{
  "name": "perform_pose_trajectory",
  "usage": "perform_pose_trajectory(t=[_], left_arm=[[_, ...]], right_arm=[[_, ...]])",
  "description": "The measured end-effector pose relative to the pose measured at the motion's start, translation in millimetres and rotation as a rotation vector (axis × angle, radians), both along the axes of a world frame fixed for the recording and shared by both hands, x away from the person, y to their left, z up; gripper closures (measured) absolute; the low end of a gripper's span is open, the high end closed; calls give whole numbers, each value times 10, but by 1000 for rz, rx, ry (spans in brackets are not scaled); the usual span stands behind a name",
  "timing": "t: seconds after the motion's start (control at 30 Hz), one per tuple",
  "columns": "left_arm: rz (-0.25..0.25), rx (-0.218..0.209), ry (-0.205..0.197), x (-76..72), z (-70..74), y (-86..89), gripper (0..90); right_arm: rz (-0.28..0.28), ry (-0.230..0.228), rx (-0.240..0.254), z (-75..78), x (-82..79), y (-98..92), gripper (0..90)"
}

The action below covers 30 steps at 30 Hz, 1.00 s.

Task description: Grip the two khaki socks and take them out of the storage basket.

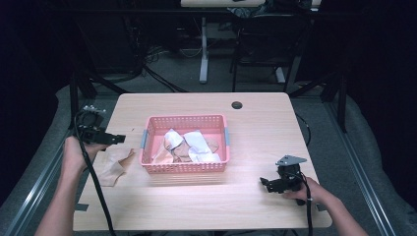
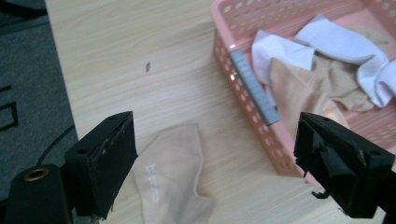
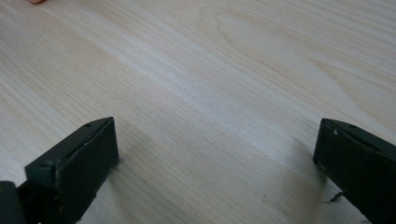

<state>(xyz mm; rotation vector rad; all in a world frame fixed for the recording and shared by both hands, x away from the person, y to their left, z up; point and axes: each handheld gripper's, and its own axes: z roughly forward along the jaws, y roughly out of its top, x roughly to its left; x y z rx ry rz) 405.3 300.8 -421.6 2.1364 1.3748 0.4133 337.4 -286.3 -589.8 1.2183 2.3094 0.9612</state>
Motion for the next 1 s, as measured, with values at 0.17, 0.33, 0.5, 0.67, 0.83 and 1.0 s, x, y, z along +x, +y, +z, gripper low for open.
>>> perform_pose_trajectory(t=[0.17, 0.33, 0.5, 0.67, 0.83, 1.0], left_arm=[[-31, 16, -3, 58, 95, -150, 99], [-62, 37, 0, 77, 174, -270, 71], [-104, 52, 28, 124, 151, -418, 22], [-130, 43, 29, 175, 119, -547, 0], [-170, 34, 28, 241, 79, -710, 1], [-223, 2, 26, 285, 6, -859, 0]], right_arm=[[0, 0, 0, 0, 0, 0, 0], [-1, 3, -1, 2, -1, 0, 0], [-1, 5, -1, 3, -3, 2, 0], [0, 4, 0, 2, 0, 0, 0], [2, 1, 4, -1, 1, 0, 0], [4, 1, 5, -1, 3, 0, 0]])
